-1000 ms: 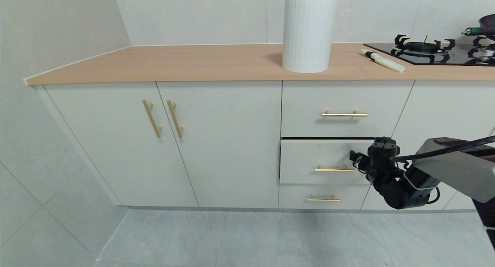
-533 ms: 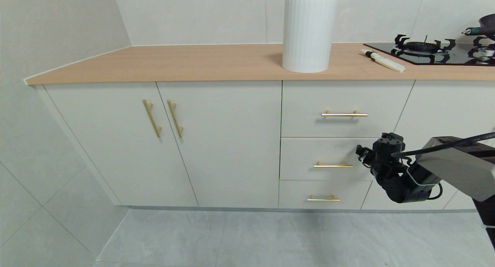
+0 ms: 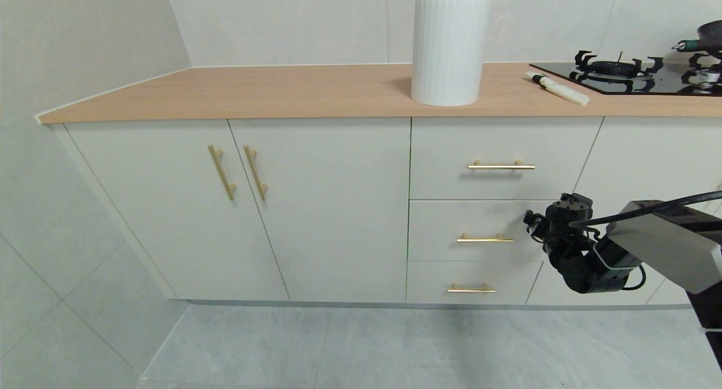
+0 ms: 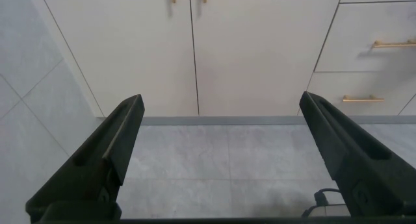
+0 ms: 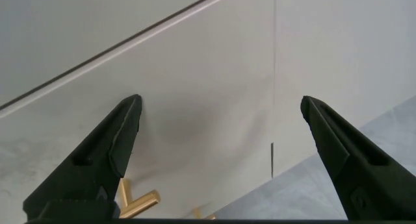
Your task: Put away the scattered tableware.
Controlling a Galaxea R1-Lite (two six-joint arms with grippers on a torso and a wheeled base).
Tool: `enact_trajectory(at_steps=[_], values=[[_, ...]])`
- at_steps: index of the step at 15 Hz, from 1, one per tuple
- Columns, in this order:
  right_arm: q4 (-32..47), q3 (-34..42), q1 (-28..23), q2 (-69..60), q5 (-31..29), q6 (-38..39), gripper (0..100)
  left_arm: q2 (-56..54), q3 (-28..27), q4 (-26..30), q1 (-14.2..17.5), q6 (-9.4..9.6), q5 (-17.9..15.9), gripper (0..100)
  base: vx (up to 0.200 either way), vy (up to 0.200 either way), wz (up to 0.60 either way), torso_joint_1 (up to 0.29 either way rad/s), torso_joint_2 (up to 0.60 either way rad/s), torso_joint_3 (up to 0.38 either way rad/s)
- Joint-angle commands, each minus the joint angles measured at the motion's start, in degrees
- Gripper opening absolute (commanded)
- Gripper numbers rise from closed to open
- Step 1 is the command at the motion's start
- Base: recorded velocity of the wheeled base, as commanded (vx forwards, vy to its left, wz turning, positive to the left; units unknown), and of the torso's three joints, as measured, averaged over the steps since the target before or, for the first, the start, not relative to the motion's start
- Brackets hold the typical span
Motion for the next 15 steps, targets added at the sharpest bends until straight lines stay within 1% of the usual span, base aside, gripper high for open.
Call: enact_trajectory(at_steps=[1, 4, 6, 9, 10, 11, 12, 13, 15], values=[[-0.15, -0.1, 0.0, 0.16, -0.01, 0.02, 100, 0.02, 0.0, 0.0, 0.01, 0.0, 0.01, 100, 0.0, 0.0, 0.0, 0.0, 0.0, 0.0], [-0.15, 0.86, 0.09, -0.99, -0.01, 0.02, 100, 0.02, 0.0, 0.0, 0.01, 0.0, 0.01, 100, 0.0, 0.0, 0.0, 0.0, 0.0, 0.0], [-0.24, 5.52, 0.27, -4.06, 0.07, -0.07, 100, 0.02, 0.0, 0.0, 0.01, 0.0, 0.01, 100, 0.0, 0.0, 0.0, 0.0, 0.0, 0.0], [-0.24, 16.16, 1.85, -13.38, 2.8, -0.34, 100, 0.02, 0.0, 0.0, 0.01, 0.0, 0.01, 100, 0.0, 0.0, 0.0, 0.0, 0.0, 0.0], [-0.24, 18.44, 2.11, -15.75, 2.98, -0.34, 100, 0.02, 0.0, 0.0, 0.01, 0.0, 0.01, 100, 0.0, 0.0, 0.0, 0.0, 0.0, 0.0], [-0.33, 24.59, 2.82, -23.4, 3.06, -0.42, 100, 0.02, 0.0, 0.0, 0.01, 0.0, 0.01, 100, 0.0, 0.0, 0.0, 0.0, 0.0, 0.0], [-0.33, 28.99, 3.43, -28.58, 3.06, -0.6, 100, 0.02, 0.0, 0.0, 0.01, 0.0, 0.01, 100, 0.0, 0.0, 0.0, 0.0, 0.0, 0.0], [-0.33, 31.71, 3.78, -31.92, 3.06, -0.6, 100, 0.02, 0.0, 0.0, 0.01, 0.0, 0.01, 100, 0.0, 0.0, 0.0, 0.0, 0.0, 0.0], [-0.24, 42.43, 4.93, -45.72, 2.89, -1.65, 100, 0.02, 0.0, 0.0, 0.01, 0.0, 0.01, 100, 0.0, 0.0, 0.0, 0.0, 0.0, 0.0]])
